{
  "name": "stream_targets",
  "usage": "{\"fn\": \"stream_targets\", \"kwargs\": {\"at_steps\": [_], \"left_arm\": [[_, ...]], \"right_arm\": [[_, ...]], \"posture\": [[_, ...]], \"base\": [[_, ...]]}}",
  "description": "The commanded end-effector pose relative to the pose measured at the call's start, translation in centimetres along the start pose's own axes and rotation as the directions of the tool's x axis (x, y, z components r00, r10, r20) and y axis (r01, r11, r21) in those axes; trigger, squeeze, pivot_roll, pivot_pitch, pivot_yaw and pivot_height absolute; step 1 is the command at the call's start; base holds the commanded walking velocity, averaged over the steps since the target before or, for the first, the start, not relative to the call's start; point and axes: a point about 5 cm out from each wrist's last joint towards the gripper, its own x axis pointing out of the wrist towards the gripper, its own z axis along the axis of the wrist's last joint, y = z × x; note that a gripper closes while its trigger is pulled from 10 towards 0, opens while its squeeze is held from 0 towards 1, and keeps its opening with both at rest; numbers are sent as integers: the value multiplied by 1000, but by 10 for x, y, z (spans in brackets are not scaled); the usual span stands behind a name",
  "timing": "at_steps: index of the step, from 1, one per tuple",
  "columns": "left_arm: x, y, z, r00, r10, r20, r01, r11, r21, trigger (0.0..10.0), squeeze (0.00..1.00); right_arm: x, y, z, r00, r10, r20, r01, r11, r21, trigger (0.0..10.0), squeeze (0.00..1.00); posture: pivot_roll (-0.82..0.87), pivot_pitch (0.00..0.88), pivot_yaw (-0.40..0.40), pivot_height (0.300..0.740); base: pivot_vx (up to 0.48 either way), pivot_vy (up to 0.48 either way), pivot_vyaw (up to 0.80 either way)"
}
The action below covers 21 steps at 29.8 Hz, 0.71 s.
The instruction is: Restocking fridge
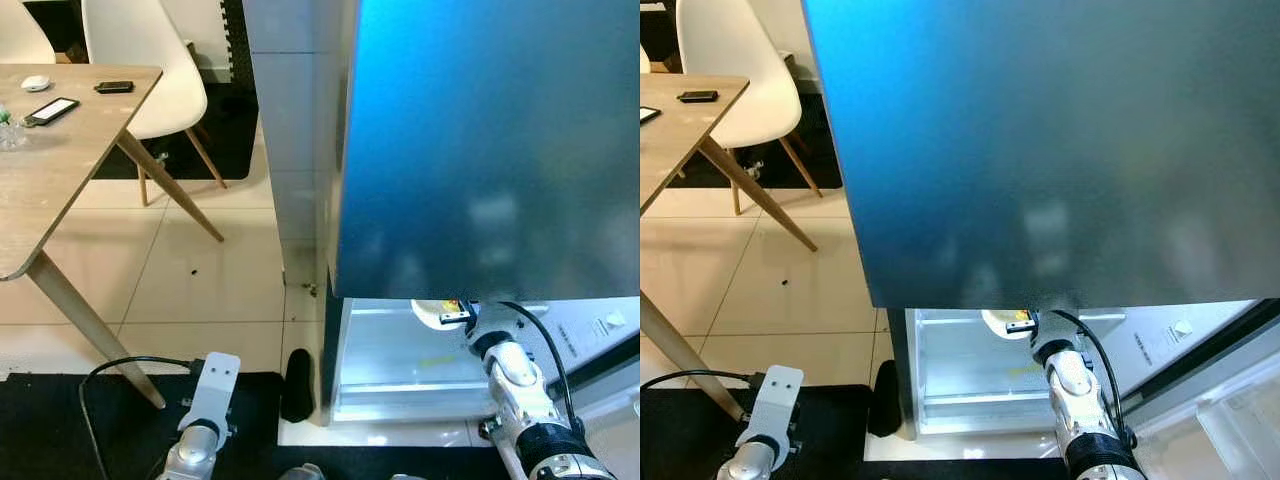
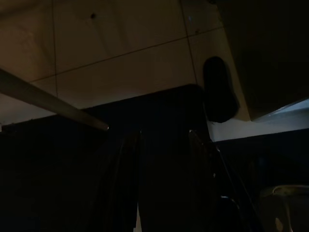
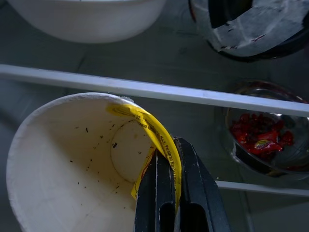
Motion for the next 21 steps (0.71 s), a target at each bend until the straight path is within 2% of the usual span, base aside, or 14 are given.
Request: {"fn": "stream_targets", "kwargs": {"at_steps": [1, 11, 21], "left_arm": [[-3, -6, -5, 1000, -27, -15, 28, 999, 23, 10000, 0], [-6, -10, -11, 999, -34, -30, 35, 999, 28, 10000, 0], [-8, -9, -16, 998, -29, -46, 31, 999, 35, 10000, 0]], "right_arm": [[-6, -5, -15, 998, -20, -54, 19, 1000, -14, 10000, 0], [-12, -7, -27, 993, -54, -106, 57, 998, 28, 10000, 0], [-13, -9, -28, 992, -65, -112, 70, 996, 46, 10000, 0]], "posture": [[-45, 115, -21, 740], [-44, 118, -21, 740], [-44, 123, -25, 685]], "base": [[0, 0, 0], [0, 0, 0], [0, 0, 0]]}}
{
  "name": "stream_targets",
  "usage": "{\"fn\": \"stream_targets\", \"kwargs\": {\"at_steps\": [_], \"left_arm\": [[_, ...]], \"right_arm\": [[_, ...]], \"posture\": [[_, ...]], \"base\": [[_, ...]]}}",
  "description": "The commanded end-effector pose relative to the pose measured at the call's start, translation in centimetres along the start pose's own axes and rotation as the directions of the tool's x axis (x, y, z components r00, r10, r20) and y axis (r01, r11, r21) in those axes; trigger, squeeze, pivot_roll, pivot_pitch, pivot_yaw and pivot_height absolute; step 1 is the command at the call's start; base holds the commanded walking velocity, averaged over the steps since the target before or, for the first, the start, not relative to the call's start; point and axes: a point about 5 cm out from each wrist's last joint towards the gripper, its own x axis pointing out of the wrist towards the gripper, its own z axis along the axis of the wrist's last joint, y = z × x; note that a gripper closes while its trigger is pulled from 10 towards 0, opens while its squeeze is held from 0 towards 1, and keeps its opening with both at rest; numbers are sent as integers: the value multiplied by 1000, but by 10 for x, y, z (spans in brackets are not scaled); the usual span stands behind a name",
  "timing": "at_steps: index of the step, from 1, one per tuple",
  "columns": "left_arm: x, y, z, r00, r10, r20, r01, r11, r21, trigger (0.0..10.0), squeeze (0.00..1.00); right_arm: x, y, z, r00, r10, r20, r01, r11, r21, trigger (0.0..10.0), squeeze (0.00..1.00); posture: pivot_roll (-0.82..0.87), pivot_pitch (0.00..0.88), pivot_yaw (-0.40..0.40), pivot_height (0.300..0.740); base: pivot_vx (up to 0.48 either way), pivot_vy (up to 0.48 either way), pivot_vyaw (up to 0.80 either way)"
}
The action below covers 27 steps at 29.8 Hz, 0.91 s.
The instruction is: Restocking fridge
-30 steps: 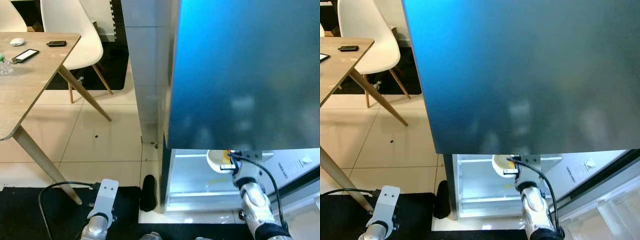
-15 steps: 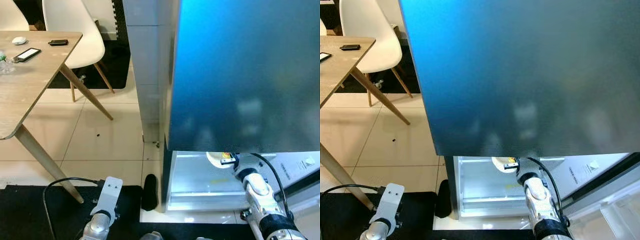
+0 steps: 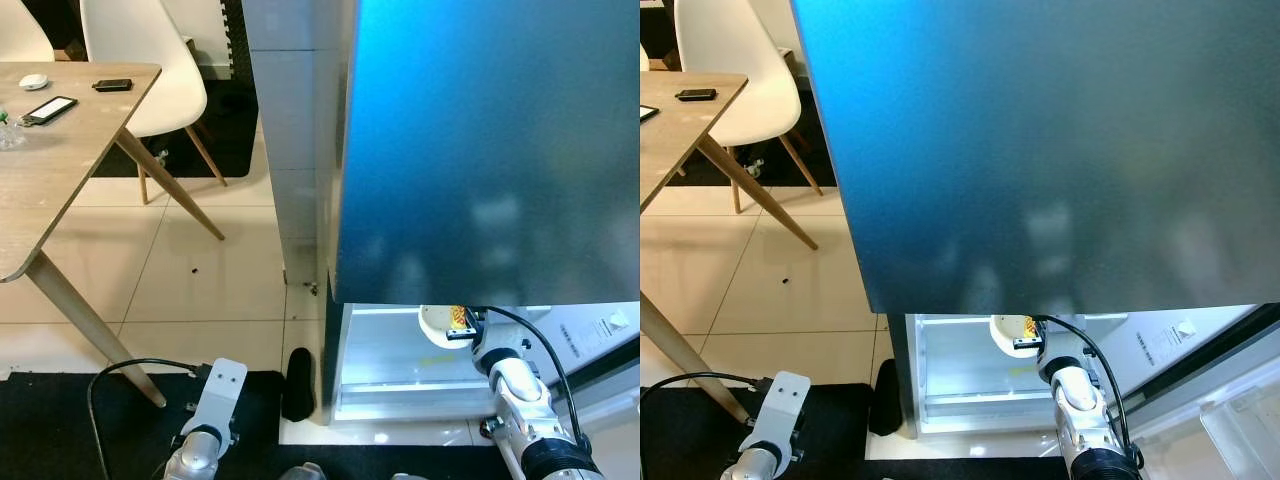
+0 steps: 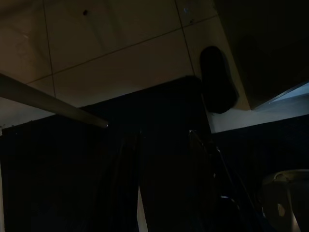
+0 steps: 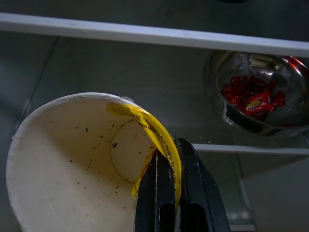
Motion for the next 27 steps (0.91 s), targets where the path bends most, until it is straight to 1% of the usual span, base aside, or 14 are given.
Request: {"fn": "stream_targets", "kwargs": {"at_steps": [1, 27], "left_arm": [[-4, -6, -9, 999, -12, -31, 12, 1000, 3, 10000, 0], [-3, -6, -8, 999, -12, -34, 13, 1000, 8, 10000, 0]], "right_arm": [[-3, -4, -6, 1000, -17, -24, 17, 1000, 14, 10000, 0], [-2, -1, -4, 1000, -7, -16, 7, 1000, 27, 10000, 0]], "posture": [[-44, 123, -25, 685], [-43, 125, -22, 590]], "base": [[0, 0, 0], [0, 0, 0]]}}
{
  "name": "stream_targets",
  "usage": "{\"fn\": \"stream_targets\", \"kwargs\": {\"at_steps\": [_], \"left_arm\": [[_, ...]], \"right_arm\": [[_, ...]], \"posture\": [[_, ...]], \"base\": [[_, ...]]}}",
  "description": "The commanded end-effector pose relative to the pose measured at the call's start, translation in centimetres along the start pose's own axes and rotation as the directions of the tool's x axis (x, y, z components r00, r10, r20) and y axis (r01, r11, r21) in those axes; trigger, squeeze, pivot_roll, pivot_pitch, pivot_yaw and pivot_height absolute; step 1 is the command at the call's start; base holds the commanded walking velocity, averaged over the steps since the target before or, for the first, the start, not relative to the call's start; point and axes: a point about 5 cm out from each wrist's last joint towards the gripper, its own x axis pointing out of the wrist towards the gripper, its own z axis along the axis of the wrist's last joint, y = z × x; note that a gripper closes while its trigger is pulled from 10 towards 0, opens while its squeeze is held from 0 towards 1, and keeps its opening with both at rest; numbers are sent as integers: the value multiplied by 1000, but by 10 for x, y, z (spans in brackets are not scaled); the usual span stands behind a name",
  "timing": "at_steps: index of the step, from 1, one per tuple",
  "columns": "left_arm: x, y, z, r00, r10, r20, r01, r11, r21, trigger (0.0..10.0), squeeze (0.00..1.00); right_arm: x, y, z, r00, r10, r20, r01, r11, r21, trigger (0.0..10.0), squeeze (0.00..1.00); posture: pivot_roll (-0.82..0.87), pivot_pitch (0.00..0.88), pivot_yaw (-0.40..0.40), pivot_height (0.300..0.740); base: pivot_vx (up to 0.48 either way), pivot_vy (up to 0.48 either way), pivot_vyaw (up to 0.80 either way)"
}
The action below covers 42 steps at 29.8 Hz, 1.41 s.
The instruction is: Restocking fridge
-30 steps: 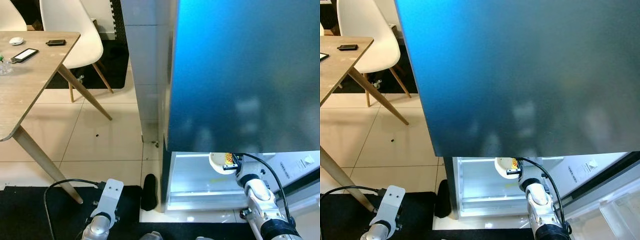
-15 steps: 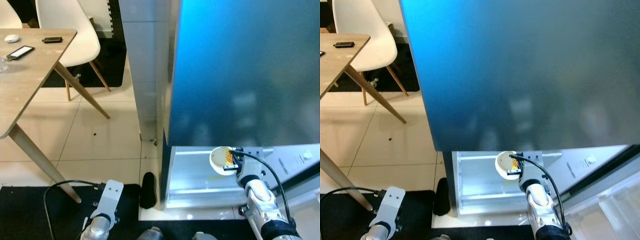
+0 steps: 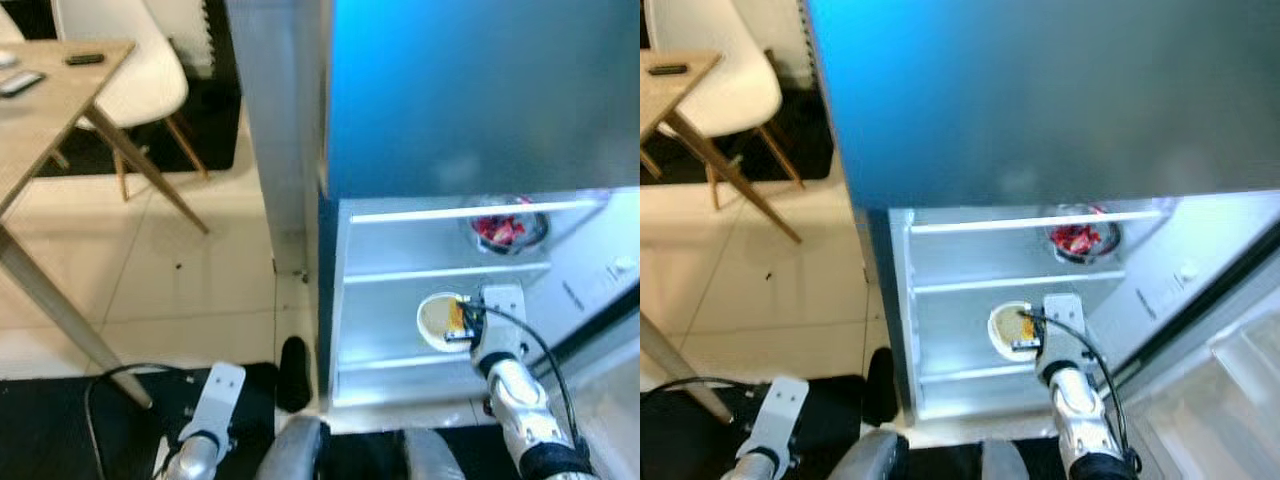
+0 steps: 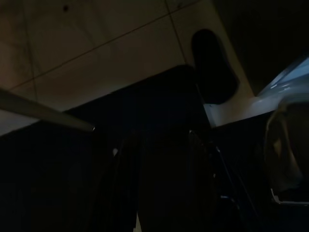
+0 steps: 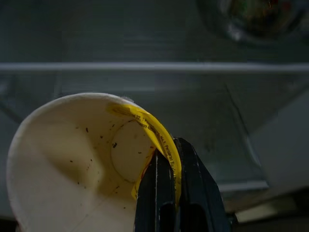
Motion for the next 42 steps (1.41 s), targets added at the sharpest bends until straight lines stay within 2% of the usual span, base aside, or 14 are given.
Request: {"fn": "stream_targets", "kwargs": {"at_steps": [1, 11, 17, 22, 23, 24, 25, 27, 29, 33, 35, 36, 38, 42], "left_arm": [[-2, -5, -5, 1000, -13, -23, 13, 1000, 5, 10000, 0], [-2, -4, -6, 1000, -13, -22, 13, 1000, 6, 10000, 0], [-2, -4, -4, 1000, -15, -13, 15, 1000, 12, 10000, 0], [0, -10, 18, 988, -82, 131, 62, 987, 148, 10000, 0], [0, -10, 18, 988, -82, 131, 62, 987, 148, 10000, 0], [1, -14, 31, 971, -125, 201, 86, 977, 194, 10000, 0], [1, -14, 31, 971, -125, 201, 86, 977, 194, 10000, 0], [-1, -18, 47, 940, -180, 290, 108, 963, 246, 10000, 0], [-1, -18, 47, 940, -180, 290, 108, 963, 246, 10000, 0], [-12, -22, 72, 847, -308, 432, 150, 920, 363, 10000, 0], [-22, -25, 77, 794, -397, 461, 181, 878, 443, 10000, 0], [-22, -25, 77, 794, -397, 461, 181, 878, 443, 10000, 0], [-31, -31, 83, 735, -484, 475, 216, 831, 513, 10000, 0], [-36, -36, 89, 700, -527, 482, 236, 808, 540, 10000, 0]], "right_arm": [[-1, -2, 0, 1000, -7, -2, 7, 1000, 16, 10000, 0], [0, -1, 2, 1000, -5, 7, 5, 1000, 19, 10000, 0], [2, -1, 12, 999, 9, 46, -10, 1000, 29, 10000, 0], [4, -1, 48, 985, 60, 165, -70, 996, 59, 10000, 0], [4, -1, 48, 985, 60, 165, -70, 996, 59, 10000, 0], [4, -2, 60, 978, 89, 191, -99, 994, 44, 10000, 0], [4, -2, 60, 978, 89, 191, -99, 994, 44, 10000, 0], [2, -5, 74, 966, 123, 226, -128, 992, 7, 10000, 0], [2, -5, 74, 966, 123, 226, -128, 992, 7, 10000, 0], [-2, -15, 96, 956, 183, 229, -172, 983, -68, 10000, 0], [-4, -17, 104, 952, 207, 227, -190, 977, -93, 10000, 0], [-4, -17, 104, 952, 207, 227, -190, 977, -93, 10000, 0], [-7, -14, 116, 938, 247, 242, -224, 967, -118, 10000, 0], [-10, -12, 126, 930, 268, 252, -242, 962, -130, 10000, 0]], "posture": [[-43, 125, -22, 585], [-43, 125, -21, 550], [-43, 126, -20, 550], [-45, 122, -16, 550], [-45, 122, -16, 550], [-46, 121, -16, 550], [-46, 121, -16, 550], [-47, 119, -16, 550], [-47, 119, -16, 550], [-46, 114, -14, 550], [-41, 109, -12, 550], [-41, 109, -12, 550], [-41, 106, -11, 550], [-44, 103, -9, 550]], "base": [[0, 0, 0], [0, 0, 0], [0, 0, 0], [0, 0, 0], [0, 0, 0], [0, 0, 0], [0, 0, 0], [0, 0, 0], [0, 0, 0], [0, 0, 0], [0, 0, 0], [0, 0, 0], [0, 0, 0], [0, 0, 0]]}}
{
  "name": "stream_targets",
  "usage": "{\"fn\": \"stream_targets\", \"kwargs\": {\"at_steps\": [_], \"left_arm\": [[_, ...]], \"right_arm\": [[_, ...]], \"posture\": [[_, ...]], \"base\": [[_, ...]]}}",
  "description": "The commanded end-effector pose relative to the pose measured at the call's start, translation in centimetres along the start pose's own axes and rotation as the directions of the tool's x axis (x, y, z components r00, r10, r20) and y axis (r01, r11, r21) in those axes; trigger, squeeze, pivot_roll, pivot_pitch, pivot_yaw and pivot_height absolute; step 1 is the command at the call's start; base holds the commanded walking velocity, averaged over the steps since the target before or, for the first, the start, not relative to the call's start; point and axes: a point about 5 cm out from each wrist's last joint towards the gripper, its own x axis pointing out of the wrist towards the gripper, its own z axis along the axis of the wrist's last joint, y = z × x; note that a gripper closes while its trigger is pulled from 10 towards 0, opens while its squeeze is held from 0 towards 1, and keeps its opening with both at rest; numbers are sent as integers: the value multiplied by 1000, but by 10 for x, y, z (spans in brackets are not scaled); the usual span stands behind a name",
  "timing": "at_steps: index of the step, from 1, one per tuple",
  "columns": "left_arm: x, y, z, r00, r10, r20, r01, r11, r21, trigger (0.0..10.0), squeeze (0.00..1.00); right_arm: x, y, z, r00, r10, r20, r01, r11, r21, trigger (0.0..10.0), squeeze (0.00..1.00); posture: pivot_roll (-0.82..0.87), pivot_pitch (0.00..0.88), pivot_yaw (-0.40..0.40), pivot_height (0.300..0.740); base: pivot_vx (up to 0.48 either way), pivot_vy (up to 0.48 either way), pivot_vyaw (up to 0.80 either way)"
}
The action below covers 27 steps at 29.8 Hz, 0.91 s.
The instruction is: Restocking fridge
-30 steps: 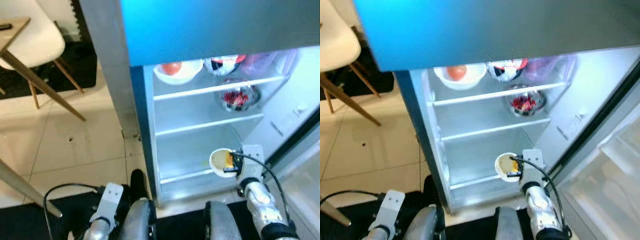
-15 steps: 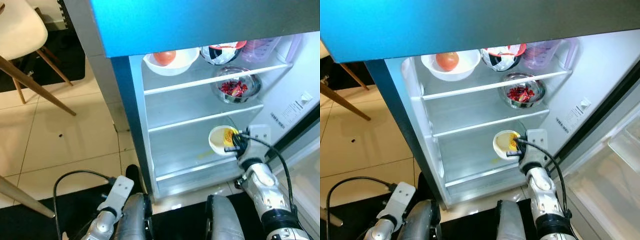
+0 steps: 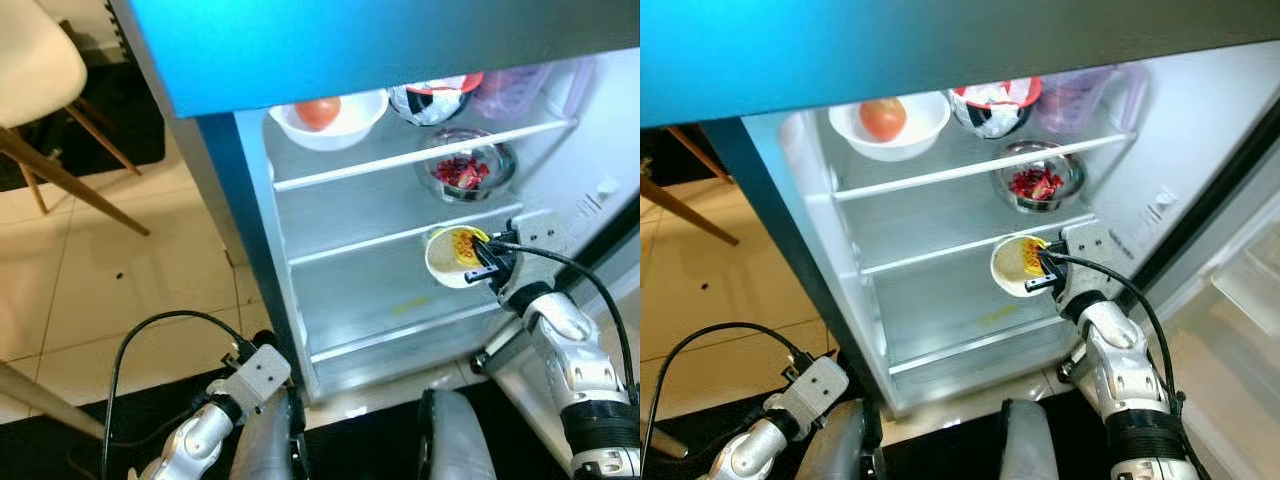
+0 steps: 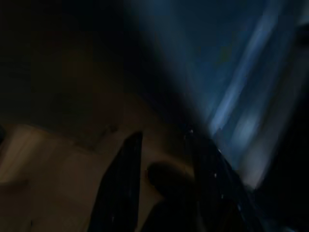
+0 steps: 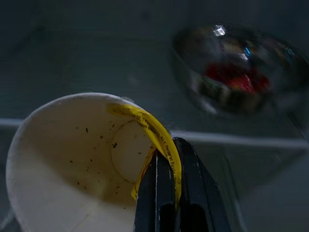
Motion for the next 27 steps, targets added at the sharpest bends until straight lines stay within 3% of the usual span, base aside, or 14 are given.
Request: {"fn": "stream_targets", "kwargs": {"at_steps": [1, 6, 11, 13, 17, 19, 20, 21, 27], "left_arm": [[7, -10, 19, 992, -80, 96, 77, 996, 36, 10000, 0], [9, -12, 30, 986, -105, 133, 104, 994, 14, 10000, 0], [1, -16, 35, 980, -147, 137, 154, 987, -39, 10000, 0], [-14, -17, 31, 983, -158, 96, 169, 978, -121, 10000, 0], [-28, -13, 23, 989, -139, 44, 145, 972, -188, 10000, 0], [-48, -5, 10, 993, -111, -34, 99, 961, -260, 10000, 0], [-48, -5, 10, 993, -111, -34, 99, 961, -260, 10000, 0], [-59, -2, 4, 992, -103, -69, 78, 952, -295, 10000, 0], [-66, -2, 6, 988, -145, -46, 122, 939, -321, 10000, 0]], "right_arm": [[3, 3, 10, 1000, 25, 10, -25, 1000, -4, 10000, 0], [9, 9, 19, 999, 50, 20, -50, 999, -16, 10000, 0], [11, 13, 25, 997, 73, 15, -72, 997, -21, 10000, 0], [14, 15, 26, 997, 81, 5, -81, 996, -30, 10000, 0], [14, 15, 27, 997, 78, -5, -78, 996, -33, 10000, 0], [15, 13, 26, 998, 63, -16, -63, 997, -34, 10000, 0], [15, 13, 26, 998, 63, -16, -63, 997, -34, 10000, 0], [16, 12, 27, 998, 56, -17, -57, 998, -34, 10000, 0], [23, 11, 34, 999, 49, 24, -49, 999, -11, 10000, 0]], "posture": [[-51, 102, -6, 550], [-54, 101, -5, 550], [-53, 104, -5, 550], [-53, 109, -1, 550], [-52, 113, -1, 550], [-46, 116, 2, 550], [-46, 116, 2, 550], [-45, 117, 2, 550], [-32, 114, -1, 550]], "base": [[0, 0, 0], [0, 0, 0], [0, 0, 0], [0, 0, 0], [0, 0, 0], [0, 0, 0], [0, 0, 0], [0, 0, 0], [0, 0, 0]]}}
